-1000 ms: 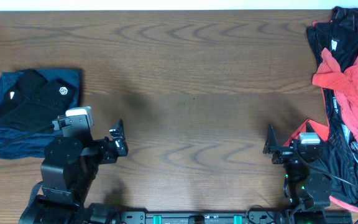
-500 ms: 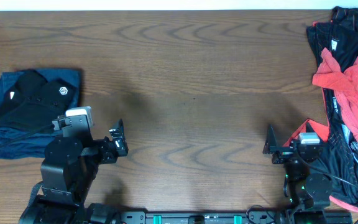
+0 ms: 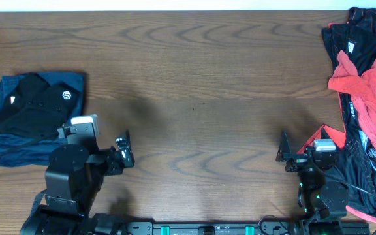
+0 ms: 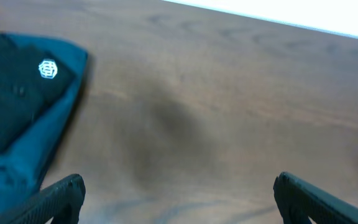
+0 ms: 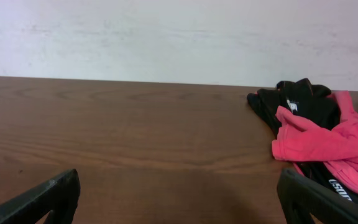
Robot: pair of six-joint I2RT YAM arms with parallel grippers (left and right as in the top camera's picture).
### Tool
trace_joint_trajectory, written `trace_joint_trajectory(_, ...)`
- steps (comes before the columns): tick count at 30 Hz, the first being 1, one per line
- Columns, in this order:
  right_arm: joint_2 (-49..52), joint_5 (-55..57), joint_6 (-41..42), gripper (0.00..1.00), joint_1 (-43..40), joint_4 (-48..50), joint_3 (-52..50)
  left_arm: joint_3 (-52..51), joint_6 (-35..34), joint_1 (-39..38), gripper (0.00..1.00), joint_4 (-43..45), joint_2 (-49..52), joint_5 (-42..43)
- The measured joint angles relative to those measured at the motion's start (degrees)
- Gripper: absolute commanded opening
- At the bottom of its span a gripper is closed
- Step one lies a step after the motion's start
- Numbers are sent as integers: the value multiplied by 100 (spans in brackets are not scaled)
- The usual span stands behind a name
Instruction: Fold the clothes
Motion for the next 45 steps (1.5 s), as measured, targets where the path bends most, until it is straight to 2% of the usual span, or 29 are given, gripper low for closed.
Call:
trace_joint_trajectory(5, 0, -2, 0, 99, 0, -2, 0, -96, 15, 295, 98, -348, -109, -9)
trace_joint_trajectory(12, 0, -2, 0, 99, 0, -4, 0, -1088, 175, 1233, 98, 20, -798, 164)
trace_joint_trajectory(18, -2, -4, -11, 99, 0, -4, 0, -2352, 409, 1523, 98, 1038, -1808, 463)
trace_joint_trajectory(25, -2, -15, -42, 99, 0, -9, 0, -3766, 459, 1521, 98, 2780, -2780, 586)
trace_joint_trajectory(31, -2, -20, -42, 99, 0, -9, 0, -4535, 527, 1519, 98, 3832, -3241, 590)
trace_joint_trajectory(36, -2, -17, -42, 99, 0, -9, 0, -5007, 861, 1443, 98, 4771, -3274, 592)
trace_joint_trajectory(45, -2, -17, -42, 99, 0, -9, 0, -5077, 1182, 1408, 98, 4745, -3279, 557)
